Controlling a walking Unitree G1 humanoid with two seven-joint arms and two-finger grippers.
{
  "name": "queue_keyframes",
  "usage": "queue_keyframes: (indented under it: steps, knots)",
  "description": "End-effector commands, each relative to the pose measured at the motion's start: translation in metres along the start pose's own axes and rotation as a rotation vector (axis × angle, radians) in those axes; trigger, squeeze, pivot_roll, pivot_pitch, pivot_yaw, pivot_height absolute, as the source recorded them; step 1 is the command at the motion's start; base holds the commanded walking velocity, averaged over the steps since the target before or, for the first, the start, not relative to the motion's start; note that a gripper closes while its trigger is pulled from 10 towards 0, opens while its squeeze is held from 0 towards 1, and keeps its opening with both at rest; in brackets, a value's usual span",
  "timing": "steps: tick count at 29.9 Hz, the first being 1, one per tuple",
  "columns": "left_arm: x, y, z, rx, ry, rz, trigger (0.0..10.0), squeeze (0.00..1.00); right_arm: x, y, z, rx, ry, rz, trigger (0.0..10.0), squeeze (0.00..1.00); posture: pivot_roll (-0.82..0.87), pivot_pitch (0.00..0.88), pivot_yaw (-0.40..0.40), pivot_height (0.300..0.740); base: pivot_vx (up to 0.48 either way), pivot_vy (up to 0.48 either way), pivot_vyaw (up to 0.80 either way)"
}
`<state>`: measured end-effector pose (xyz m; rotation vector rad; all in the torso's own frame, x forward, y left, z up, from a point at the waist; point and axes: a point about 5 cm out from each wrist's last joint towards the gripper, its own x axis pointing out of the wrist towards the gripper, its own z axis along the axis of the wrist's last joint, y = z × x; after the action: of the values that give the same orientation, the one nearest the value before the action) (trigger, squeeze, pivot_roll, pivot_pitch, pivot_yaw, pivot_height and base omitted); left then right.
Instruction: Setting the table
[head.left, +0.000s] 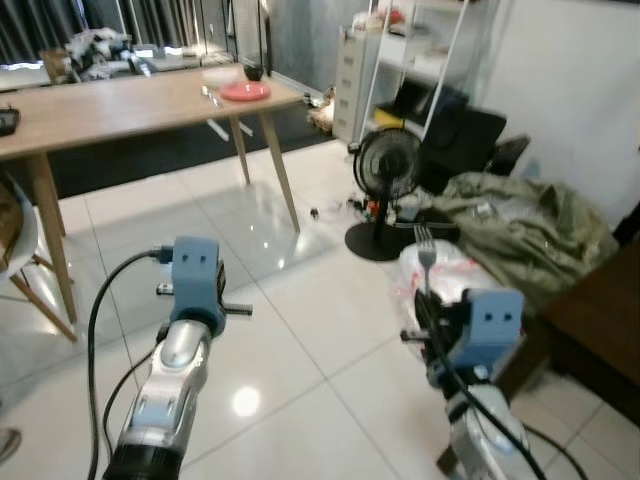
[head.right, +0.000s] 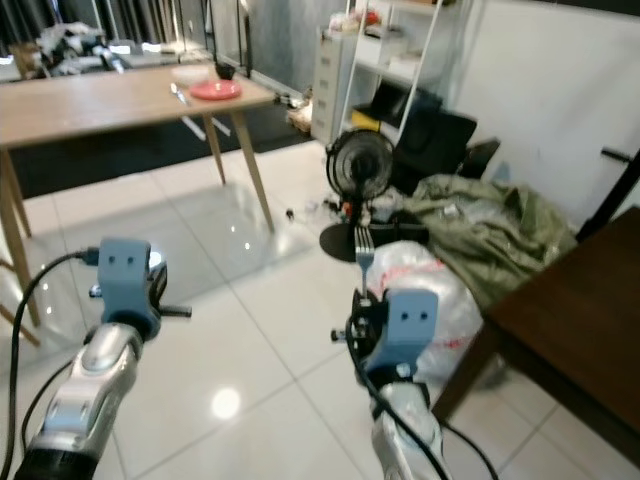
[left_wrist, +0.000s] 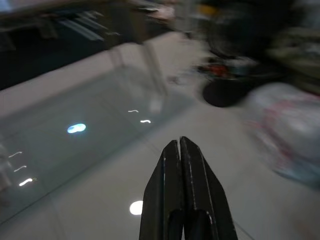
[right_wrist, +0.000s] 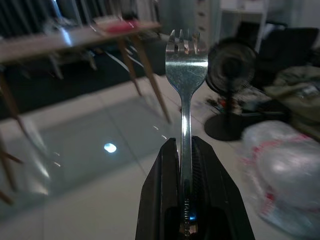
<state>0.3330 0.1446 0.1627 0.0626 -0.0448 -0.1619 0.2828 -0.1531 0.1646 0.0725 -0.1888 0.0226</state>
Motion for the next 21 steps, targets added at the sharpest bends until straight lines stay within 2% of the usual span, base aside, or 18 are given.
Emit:
queue_keyframes:
  steps: [1, 2, 3, 5, 8, 17, 21]
  knots:
    - [-0.002, -0.014, 0.003, -0.006, -0.008, -0.092, 10.0, 0.0, -0.001, -0.013, -0.002, -0.024, -0.001, -0.06, 10.0, 0.0, -0.05, 0.049, 0.086, 0.74, 0.469, 0.0, 0.0]
    - [-0.012, -0.027, 0.002, -0.014, -0.005, -0.236, 10.0, 0.0, 0.001, -0.026, -0.002, -0.057, -0.002, -0.119, 10.0, 0.0, -0.03, 0.052, 0.098, 0.74, 0.465, 0.0, 0.0]
    - [-0.012, -0.027, 0.002, -0.014, -0.005, -0.236, 10.0, 0.0, 0.001, -0.026, -0.002, -0.057, -0.002, -0.119, 10.0, 0.0, -0.03, 0.052, 0.098, 0.74, 0.465, 0.0, 0.0]
    - [-0.018, -0.034, 0.002, -0.012, -0.008, -0.324, 10.0, 0.0, 0.003, -0.035, 0.0, -0.071, -0.01, -0.156, 10.0, 0.0, -0.03, 0.051, 0.102, 0.74, 0.467, 0.0, 0.0]
    - [-0.023, -0.038, 0.004, -0.004, -0.021, -0.389, 10.0, 0.0, 0.004, -0.038, 0.003, -0.075, -0.021, -0.167, 10.0, 0.0, -0.02, 0.051, 0.107, 0.74, 0.469, 0.0, 0.0]
    - [-0.025, -0.035, 0.009, 0.046, -0.044, -0.399, 10.0, 0.0, 0.003, -0.028, 0.002, -0.053, -0.033, -0.134, 10.0, 0.0, -0.02, 0.049, 0.119, 0.74, 0.471, 0.0, 0.0]
    - [-0.03, -0.032, 0.011, 0.055, -0.044, -0.419, 10.0, 0.0, 0.002, -0.017, 0.002, -0.066, -0.04, -0.044, 10.0, 0.0, -0.02, 0.044, 0.12, 0.74, 0.472, 0.0, 0.0]
